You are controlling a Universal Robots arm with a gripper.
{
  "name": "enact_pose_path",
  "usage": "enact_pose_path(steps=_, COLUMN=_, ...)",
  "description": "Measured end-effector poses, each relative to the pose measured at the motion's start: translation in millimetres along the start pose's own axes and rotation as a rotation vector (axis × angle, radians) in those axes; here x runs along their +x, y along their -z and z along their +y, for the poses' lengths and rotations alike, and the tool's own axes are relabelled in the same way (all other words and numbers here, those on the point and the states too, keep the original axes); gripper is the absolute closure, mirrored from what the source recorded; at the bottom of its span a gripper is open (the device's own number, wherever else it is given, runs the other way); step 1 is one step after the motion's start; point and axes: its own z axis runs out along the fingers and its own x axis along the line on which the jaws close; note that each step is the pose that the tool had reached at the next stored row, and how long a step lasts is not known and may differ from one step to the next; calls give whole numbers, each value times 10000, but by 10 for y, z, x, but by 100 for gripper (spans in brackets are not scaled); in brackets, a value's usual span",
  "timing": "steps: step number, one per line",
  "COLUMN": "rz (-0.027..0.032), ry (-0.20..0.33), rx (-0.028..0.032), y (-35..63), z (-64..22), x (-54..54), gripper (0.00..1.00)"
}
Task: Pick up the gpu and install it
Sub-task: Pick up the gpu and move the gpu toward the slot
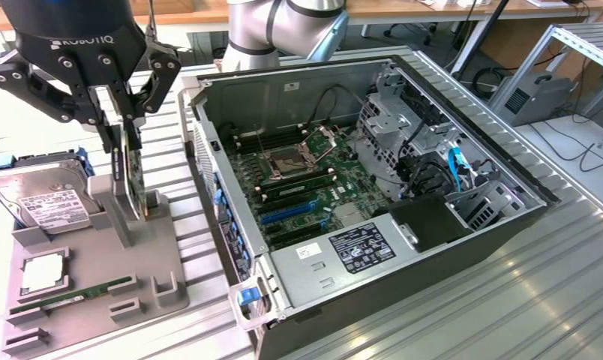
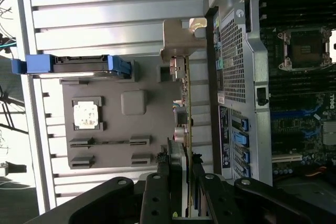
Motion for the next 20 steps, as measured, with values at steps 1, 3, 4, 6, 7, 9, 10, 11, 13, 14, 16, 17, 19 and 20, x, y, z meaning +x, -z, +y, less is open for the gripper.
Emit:
enact_pose_path(steps=1, rz=0, ry=0, rx=0, y=4, z=0, x=0, gripper=73)
enact_pose_path(steps=3, rz=0, ry=0, rx=0, y=13, z=0, x=0, gripper=73)
enact_pose_path(steps=4, rz=0, ry=0, rx=-1, y=20, z=0, x=-1, gripper=73)
enact_pose_path(steps=6, rz=0, ry=0, rx=0, y=30, z=0, x=-1, gripper=73)
enact_pose_path(steps=7, rz=0, ry=0, rx=0, y=35, z=0, x=-1, gripper=73)
enact_pose_path(steps=9, rz=0, ry=0, rx=0, y=44, z=0, x=-1, gripper=73)
enact_pose_path(steps=10, rz=0, ry=0, rx=0, y=49, z=0, x=-1, gripper=73)
enact_pose_path(steps=11, rz=0, ry=0, rx=0, y=53, z=0, x=-2, gripper=73)
enact_pose_path(steps=13, rz=0, ry=0, rx=0, y=67, z=-1, x=-2, gripper=73)
enact_pose_path(steps=14, rz=0, ry=0, rx=0, y=72, z=-1, x=-2, gripper=73)
enact_pose_path(steps=16, rz=0, ry=0, rx=-1, y=81, z=-1, x=-2, gripper=73)
enact_pose_path(steps=17, rz=0, ry=0, rx=-1, y=85, z=-1, x=-2, gripper=73)
enact_pose_path(steps=19, rz=0, ry=0, rx=0, y=95, z=-1, x=-3, gripper=73)
enact_pose_path(steps=20, rz=1, ry=0, rx=0, y=99, z=-1, x=-3, gripper=73)
